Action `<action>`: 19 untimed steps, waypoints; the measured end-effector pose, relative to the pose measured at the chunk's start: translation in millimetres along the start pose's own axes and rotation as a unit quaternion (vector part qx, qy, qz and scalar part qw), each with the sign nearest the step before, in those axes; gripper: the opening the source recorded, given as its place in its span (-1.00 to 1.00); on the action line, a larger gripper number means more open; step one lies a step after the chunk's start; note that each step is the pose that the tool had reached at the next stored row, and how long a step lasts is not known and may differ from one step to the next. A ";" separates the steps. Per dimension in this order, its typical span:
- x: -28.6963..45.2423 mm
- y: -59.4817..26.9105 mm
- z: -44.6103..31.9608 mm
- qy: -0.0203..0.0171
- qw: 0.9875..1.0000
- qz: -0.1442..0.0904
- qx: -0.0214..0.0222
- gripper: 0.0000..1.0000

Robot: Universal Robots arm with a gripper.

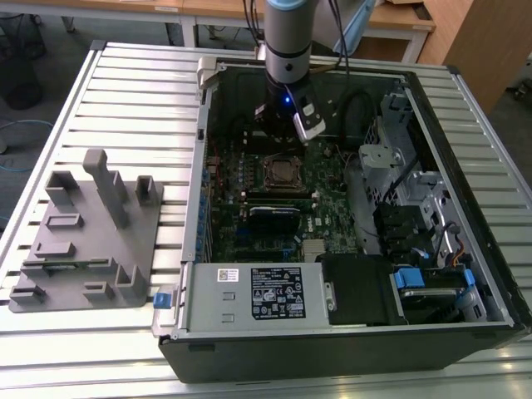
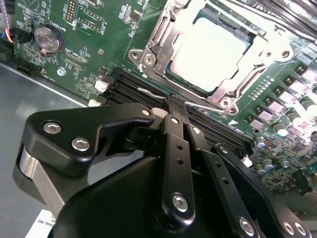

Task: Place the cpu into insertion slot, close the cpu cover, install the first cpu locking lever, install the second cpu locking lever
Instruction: 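Install the first cpu locking lever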

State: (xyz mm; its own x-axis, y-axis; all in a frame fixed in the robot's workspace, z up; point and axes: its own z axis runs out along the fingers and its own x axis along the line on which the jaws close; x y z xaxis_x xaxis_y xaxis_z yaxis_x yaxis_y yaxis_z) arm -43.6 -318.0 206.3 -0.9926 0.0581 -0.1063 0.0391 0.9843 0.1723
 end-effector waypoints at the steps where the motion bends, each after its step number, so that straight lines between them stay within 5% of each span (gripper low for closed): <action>1: -0.8 0.0 0.2 0.000 1.000 0.000 0.000 -0.79; 19: -1.8 2.6 1.3 -0.003 1.000 0.017 0.002 -0.79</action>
State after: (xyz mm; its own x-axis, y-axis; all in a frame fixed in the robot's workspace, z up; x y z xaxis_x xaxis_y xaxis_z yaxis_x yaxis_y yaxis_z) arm -41.5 -315.3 205.6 -0.9900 0.0926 -0.1063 0.0733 0.9823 0.1723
